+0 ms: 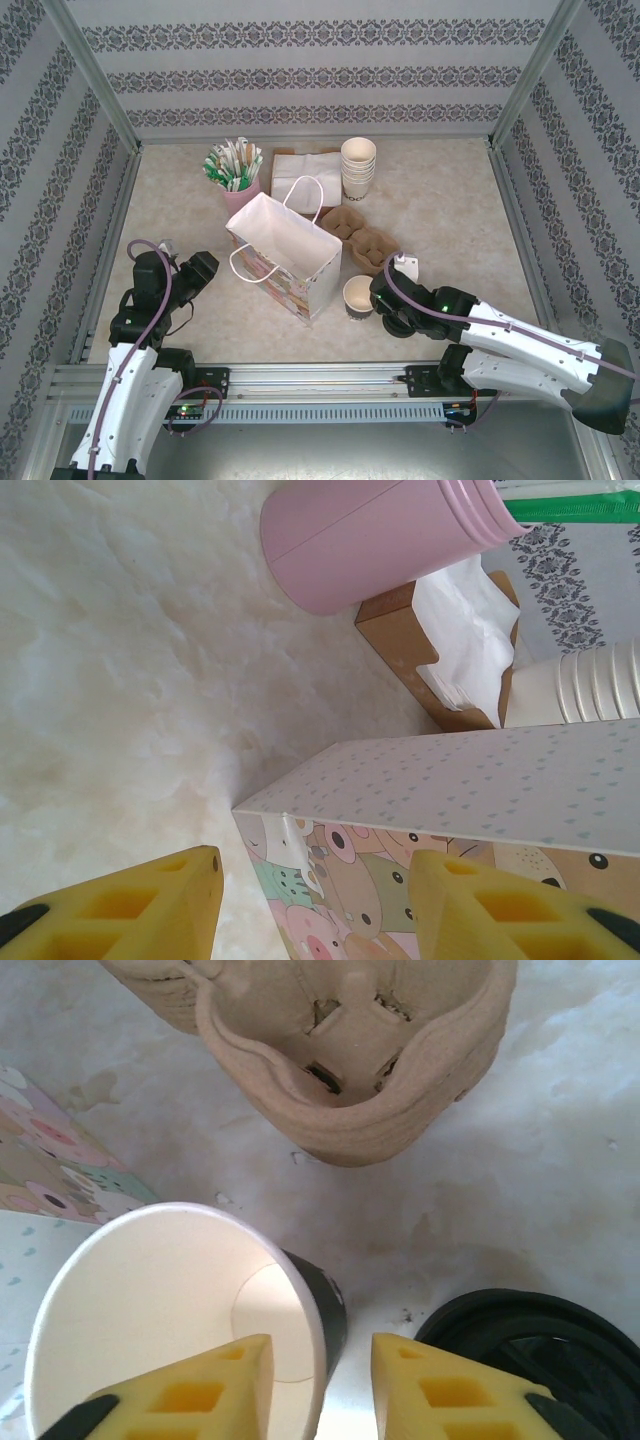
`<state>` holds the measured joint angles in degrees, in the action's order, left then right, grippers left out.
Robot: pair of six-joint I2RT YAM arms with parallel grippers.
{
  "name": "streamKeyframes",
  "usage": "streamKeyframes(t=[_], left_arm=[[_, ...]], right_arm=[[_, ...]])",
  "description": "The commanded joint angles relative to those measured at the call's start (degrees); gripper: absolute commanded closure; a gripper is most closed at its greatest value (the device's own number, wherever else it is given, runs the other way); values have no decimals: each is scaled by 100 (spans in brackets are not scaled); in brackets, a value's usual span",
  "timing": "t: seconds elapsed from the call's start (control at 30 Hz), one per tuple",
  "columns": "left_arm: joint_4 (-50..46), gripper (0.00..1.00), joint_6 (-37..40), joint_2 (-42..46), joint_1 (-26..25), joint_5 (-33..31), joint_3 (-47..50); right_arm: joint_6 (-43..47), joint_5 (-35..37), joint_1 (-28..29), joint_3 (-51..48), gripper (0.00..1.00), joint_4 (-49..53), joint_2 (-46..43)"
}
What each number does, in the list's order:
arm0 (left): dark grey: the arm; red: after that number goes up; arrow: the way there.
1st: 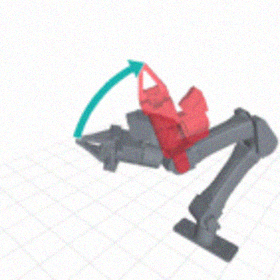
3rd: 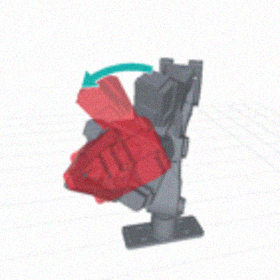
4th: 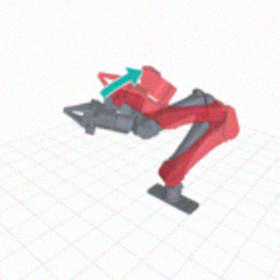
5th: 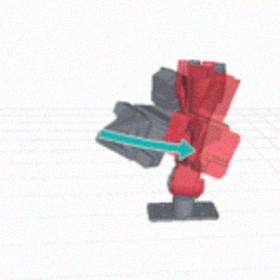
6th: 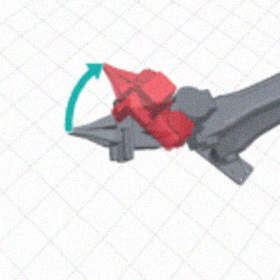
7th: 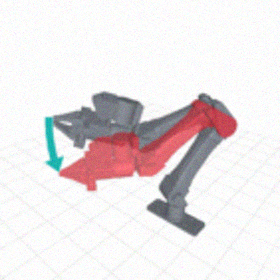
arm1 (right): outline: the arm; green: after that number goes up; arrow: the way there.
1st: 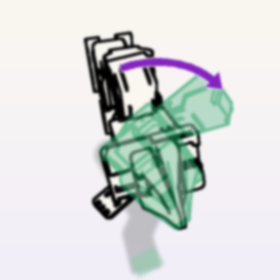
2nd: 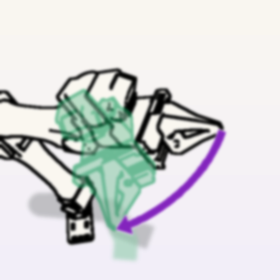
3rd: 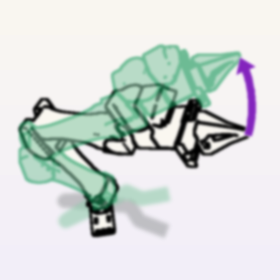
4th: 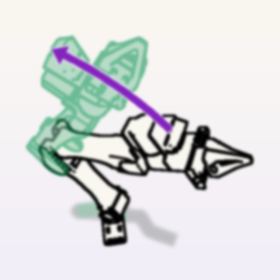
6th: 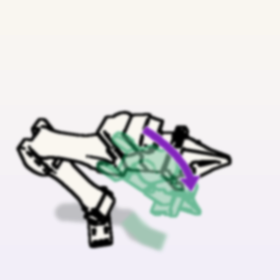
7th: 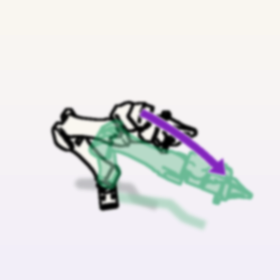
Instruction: Pack the takeout coffee
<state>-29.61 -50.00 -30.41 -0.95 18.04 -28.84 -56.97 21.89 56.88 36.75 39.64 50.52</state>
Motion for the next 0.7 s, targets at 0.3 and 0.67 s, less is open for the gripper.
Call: streamKeyframes(t=[0.3, 0.67], left_arm=[[-238, 47, 128, 31, 42, 6, -25], [-206, 47, 314, -196, 42, 255, 1]], right_arm=[[111, -3, -607, 877, 27, 2066, -82], [663, -1313, -1710, 160, 23, 1382, 226]])
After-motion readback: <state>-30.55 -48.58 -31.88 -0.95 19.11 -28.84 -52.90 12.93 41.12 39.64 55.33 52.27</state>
